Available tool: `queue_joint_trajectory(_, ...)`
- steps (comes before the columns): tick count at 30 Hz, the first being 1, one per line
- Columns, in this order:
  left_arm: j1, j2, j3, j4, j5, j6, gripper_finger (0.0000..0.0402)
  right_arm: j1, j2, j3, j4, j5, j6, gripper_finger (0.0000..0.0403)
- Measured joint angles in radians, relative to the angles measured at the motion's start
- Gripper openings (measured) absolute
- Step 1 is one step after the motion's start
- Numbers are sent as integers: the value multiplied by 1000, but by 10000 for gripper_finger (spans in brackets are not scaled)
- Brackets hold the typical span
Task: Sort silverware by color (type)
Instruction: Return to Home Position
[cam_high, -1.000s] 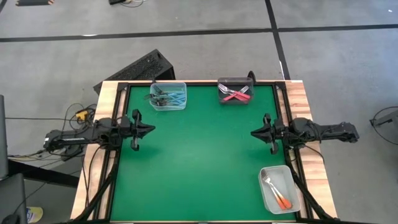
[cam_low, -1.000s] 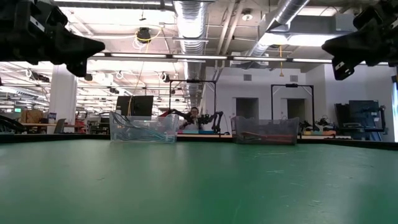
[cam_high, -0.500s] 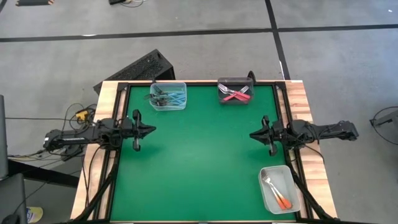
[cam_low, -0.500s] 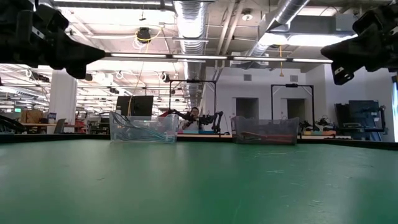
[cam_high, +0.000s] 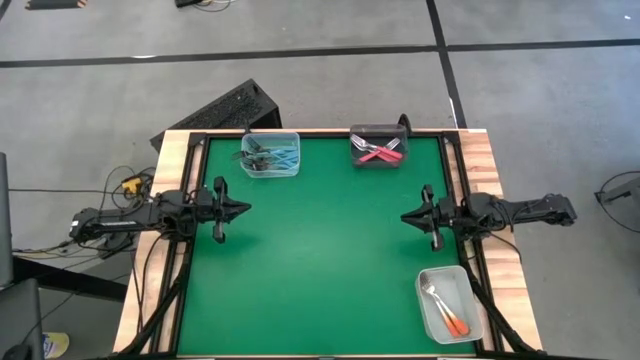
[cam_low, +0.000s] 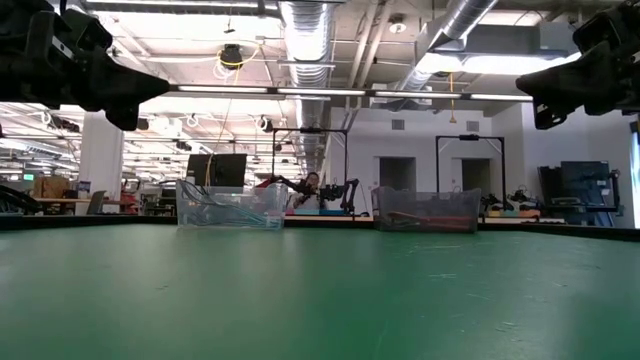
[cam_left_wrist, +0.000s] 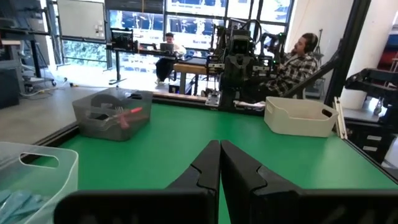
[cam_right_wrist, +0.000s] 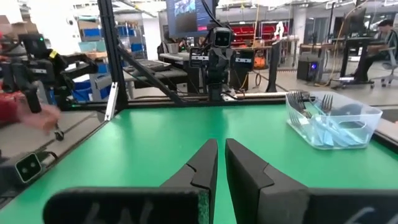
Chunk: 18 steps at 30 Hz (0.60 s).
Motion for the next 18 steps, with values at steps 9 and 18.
queue_joint_trajectory(9,0,0,0,0,-1,-2,0,0,0,-1,2,0,-10,58)
queue_joint_trajectory(18,0,0,-1,0,-3,-3,0,0,0,-1,2,-1,-10,58)
